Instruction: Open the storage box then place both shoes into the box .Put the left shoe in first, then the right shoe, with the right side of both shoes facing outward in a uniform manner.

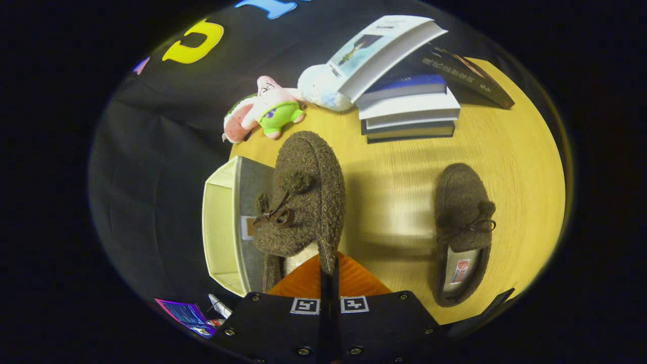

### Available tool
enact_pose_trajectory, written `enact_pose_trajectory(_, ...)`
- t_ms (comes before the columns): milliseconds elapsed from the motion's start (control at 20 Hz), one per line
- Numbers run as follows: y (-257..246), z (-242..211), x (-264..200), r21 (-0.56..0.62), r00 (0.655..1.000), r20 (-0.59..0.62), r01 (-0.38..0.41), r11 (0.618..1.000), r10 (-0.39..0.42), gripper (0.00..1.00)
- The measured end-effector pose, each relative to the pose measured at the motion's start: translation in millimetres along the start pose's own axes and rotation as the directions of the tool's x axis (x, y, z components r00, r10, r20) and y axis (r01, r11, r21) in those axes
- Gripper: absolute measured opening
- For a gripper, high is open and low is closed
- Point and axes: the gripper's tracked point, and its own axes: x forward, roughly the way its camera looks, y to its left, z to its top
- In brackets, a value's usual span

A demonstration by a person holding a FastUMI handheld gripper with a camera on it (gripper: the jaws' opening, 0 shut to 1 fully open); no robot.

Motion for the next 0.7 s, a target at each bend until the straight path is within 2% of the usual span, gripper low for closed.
enact_pose_trajectory(200, 35.4, 19.4, -23.1, -0.067, 0.998, 0.066, -0.010, 0.998, 0.014, 0.01)
enact_pose_trajectory(400, 82.4, 19.8, -29.6, -0.099, 0.995, 0.059, -0.070, 0.993, 0.076, 0.01)
enact_pose_trajectory(700, 151.4, 9.3, -2.7, -0.182, 0.994, 0.021, -0.105, 0.978, 0.110, 0.01)
